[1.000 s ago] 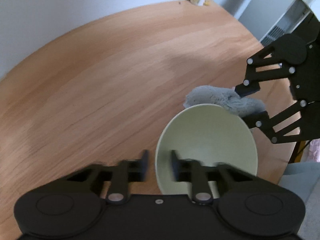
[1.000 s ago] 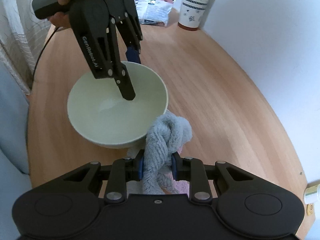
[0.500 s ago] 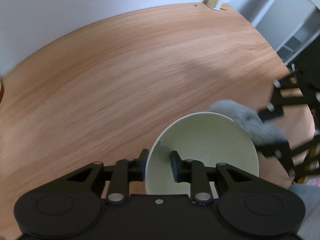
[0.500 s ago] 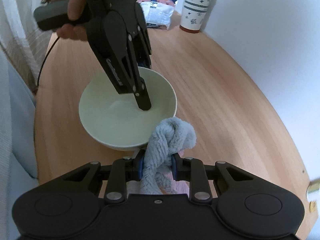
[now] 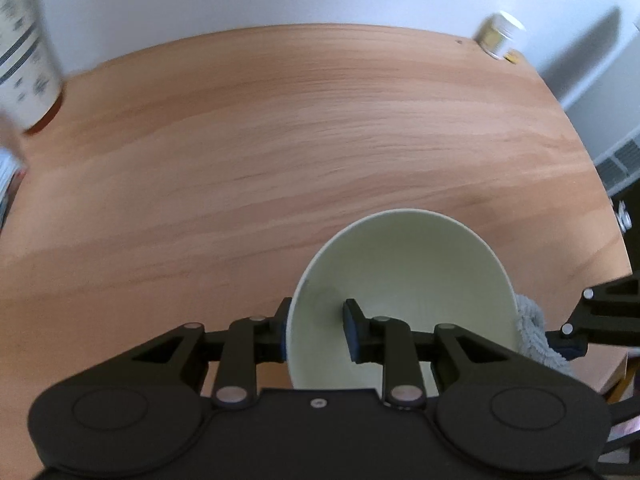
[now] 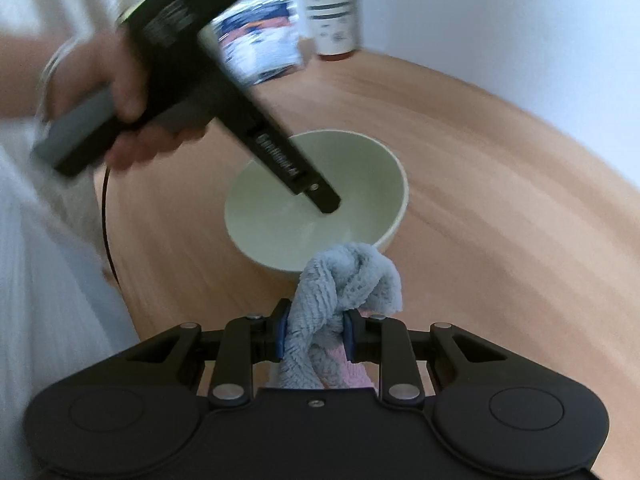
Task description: Clean bowl
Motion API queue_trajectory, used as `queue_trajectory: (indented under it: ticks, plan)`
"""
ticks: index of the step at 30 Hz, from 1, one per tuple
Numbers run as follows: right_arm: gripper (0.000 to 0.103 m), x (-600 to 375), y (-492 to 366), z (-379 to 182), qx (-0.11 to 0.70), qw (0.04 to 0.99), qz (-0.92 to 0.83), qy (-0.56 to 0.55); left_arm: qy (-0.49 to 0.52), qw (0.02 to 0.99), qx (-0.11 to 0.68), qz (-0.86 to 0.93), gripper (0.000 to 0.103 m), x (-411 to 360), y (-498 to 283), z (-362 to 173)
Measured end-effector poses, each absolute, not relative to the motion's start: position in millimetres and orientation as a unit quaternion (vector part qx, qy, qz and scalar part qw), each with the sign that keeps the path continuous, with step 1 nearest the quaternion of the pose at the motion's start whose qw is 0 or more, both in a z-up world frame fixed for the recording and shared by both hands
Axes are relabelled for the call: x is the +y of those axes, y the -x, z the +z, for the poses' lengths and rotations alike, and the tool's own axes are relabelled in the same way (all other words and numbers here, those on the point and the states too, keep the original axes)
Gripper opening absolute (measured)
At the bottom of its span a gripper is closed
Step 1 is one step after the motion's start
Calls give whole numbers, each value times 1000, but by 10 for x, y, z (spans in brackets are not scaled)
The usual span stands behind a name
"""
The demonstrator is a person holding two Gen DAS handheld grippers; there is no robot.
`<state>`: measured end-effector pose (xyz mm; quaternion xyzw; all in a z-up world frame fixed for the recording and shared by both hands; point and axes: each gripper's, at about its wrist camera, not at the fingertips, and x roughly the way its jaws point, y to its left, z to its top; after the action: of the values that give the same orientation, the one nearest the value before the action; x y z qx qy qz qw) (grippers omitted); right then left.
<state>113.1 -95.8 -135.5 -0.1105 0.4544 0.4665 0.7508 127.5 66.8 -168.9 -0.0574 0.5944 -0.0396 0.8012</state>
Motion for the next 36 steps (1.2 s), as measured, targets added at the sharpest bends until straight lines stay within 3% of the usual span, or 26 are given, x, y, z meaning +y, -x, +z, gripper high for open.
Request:
queue_trajectory:
  ticks: [10,25,36]
  plan:
    - [29,-932,-1220,-1545,506,762,404,11,135,792,594,25,26,716,-1065,-1699]
    - [28,-763,-1264,-1496,459,750,458,129,204,769,606,27,26,807,-900,-1697]
    - [28,-611,-1062,-1623,498,730,464,52,213,768,604,19,29,734,-872,-1738]
